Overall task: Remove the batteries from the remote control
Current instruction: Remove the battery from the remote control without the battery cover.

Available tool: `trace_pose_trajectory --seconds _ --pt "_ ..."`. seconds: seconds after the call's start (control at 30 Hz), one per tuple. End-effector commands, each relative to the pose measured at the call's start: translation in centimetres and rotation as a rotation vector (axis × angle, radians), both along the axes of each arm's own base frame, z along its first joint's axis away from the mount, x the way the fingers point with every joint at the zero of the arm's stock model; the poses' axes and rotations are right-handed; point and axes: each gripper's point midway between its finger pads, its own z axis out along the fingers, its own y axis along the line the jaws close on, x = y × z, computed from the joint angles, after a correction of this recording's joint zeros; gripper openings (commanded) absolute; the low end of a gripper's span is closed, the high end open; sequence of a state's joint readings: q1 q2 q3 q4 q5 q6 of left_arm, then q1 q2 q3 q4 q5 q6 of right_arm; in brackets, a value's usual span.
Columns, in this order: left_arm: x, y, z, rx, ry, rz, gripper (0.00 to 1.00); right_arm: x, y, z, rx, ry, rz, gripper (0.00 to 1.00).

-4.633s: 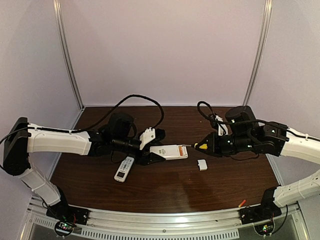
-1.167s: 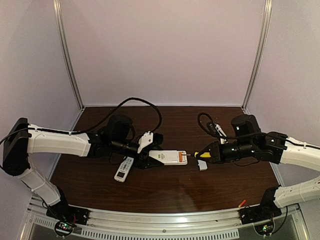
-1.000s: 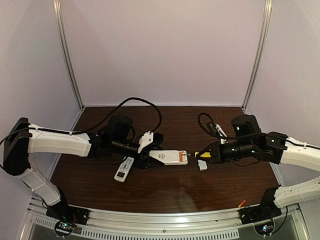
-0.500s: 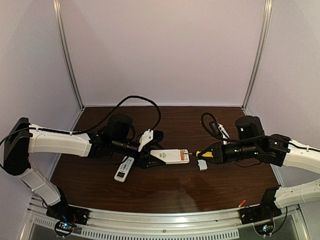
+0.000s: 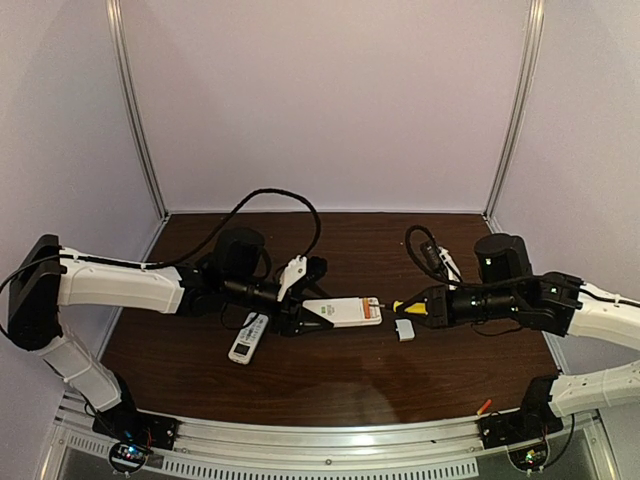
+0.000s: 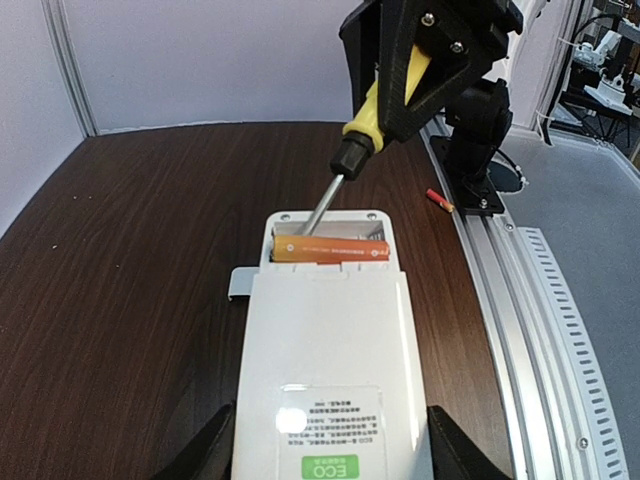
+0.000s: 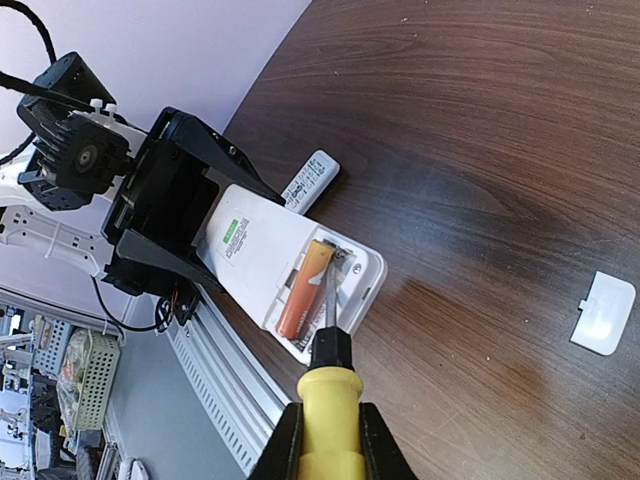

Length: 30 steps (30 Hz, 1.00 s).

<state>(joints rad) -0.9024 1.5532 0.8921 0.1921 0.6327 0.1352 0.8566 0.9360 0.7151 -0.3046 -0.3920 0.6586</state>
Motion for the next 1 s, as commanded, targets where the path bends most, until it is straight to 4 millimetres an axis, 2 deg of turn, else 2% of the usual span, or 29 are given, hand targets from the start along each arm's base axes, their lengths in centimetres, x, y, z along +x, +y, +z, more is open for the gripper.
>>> trace_pose_trajectory --seconds 0.0,0.47,0.97 --pt "-0.9 -1.1 1.5 -0.077 0.009 -0.056 0.0 0.2 0.7 1.9 0.07 -0.063 0.018 0.0" --pt "-1.1 -1.2 1.8 -0.08 0.095 -0.039 0.0 -0.5 0.0 2.0 0.09 -0.078 0.02 0.0" --pt "-2.5 -0.6 -1.6 -0.003 0.269 -0.047 0.0 -1.1 -0.1 0.0 0.09 -0.022 0.024 0.0"
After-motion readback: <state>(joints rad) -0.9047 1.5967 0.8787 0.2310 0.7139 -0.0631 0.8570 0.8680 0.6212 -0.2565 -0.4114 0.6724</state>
